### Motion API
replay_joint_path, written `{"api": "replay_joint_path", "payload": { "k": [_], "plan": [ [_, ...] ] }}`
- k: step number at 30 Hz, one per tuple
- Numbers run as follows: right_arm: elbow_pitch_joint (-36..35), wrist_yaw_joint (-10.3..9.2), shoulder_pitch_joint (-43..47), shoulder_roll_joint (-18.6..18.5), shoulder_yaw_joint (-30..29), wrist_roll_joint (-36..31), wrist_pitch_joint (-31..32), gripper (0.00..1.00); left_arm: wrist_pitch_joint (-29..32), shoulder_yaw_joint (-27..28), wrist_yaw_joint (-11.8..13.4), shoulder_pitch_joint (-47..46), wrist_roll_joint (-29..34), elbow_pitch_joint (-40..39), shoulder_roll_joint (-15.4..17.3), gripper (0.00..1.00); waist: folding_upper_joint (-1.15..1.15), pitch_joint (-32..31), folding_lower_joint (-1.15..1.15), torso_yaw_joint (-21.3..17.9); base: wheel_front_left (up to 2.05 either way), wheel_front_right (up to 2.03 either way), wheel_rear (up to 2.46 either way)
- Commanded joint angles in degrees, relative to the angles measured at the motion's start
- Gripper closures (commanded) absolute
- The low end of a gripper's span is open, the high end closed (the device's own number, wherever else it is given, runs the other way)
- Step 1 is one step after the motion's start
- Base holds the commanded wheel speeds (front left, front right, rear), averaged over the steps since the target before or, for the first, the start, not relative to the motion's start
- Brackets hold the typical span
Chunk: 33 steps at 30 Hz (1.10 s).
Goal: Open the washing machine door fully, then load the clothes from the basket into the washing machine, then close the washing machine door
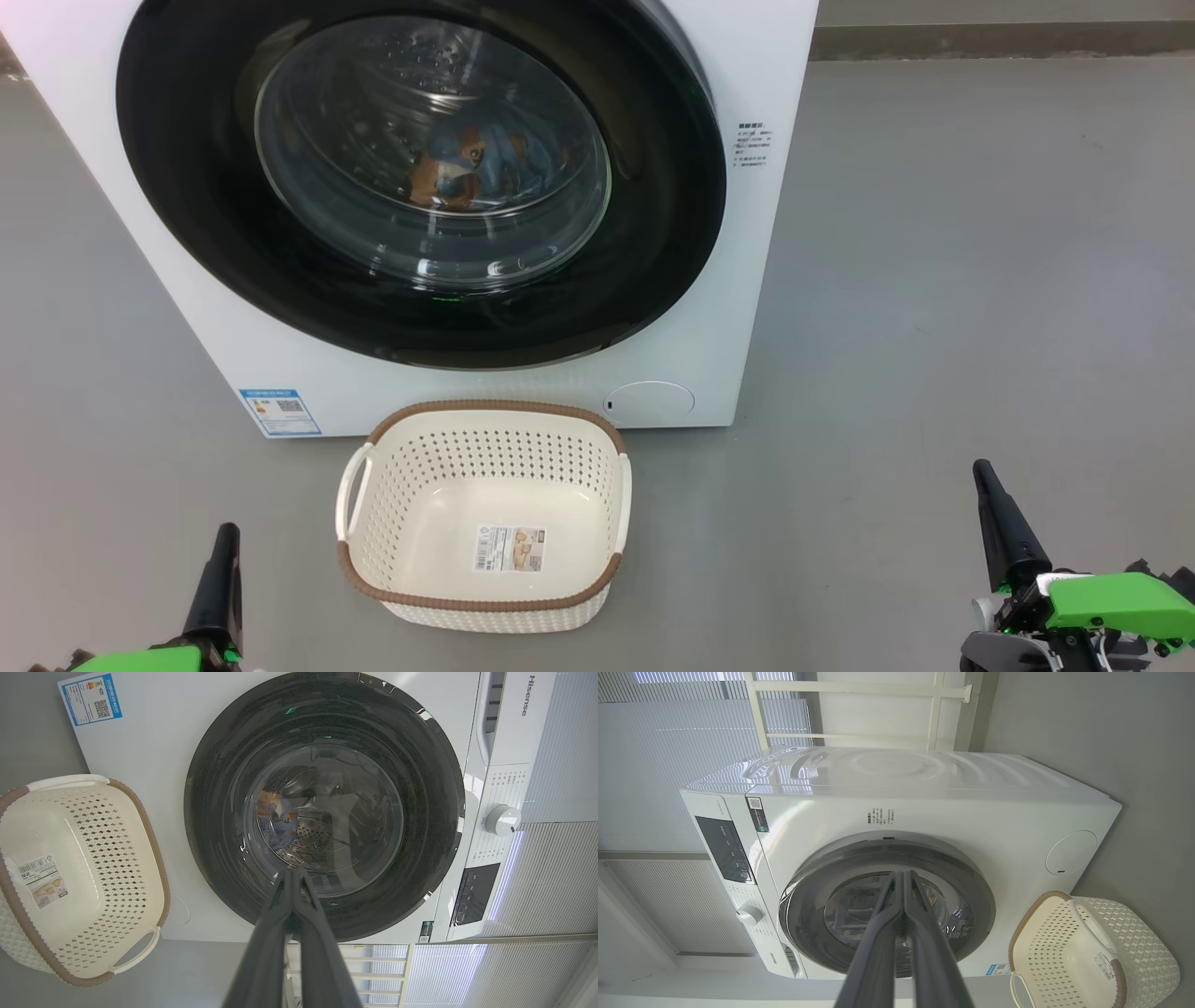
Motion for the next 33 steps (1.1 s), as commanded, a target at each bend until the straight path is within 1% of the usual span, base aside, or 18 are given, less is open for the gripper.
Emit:
{"api": "replay_joint_path", "payload": {
  "k": [1,33],
  "plan": [
    [-1.74,-0.06,-0.60,0.02,0.96,0.11,0.16,1.00,0.38,2.02,-0.22,-2.33,-0.31,-1.04,0.81,1.00,0.00,0.00,0.00,0.00,0.00,0.00,0.00],
    [-1.74,-0.06,-0.61,0.11,0.83,0.00,0.27,1.00,0.69,2.41,-0.22,-2.35,0.02,-1.03,0.53,1.00,0.00,0.00,0.00,0.00,0.00,0.00,0.00]
  ]
}}
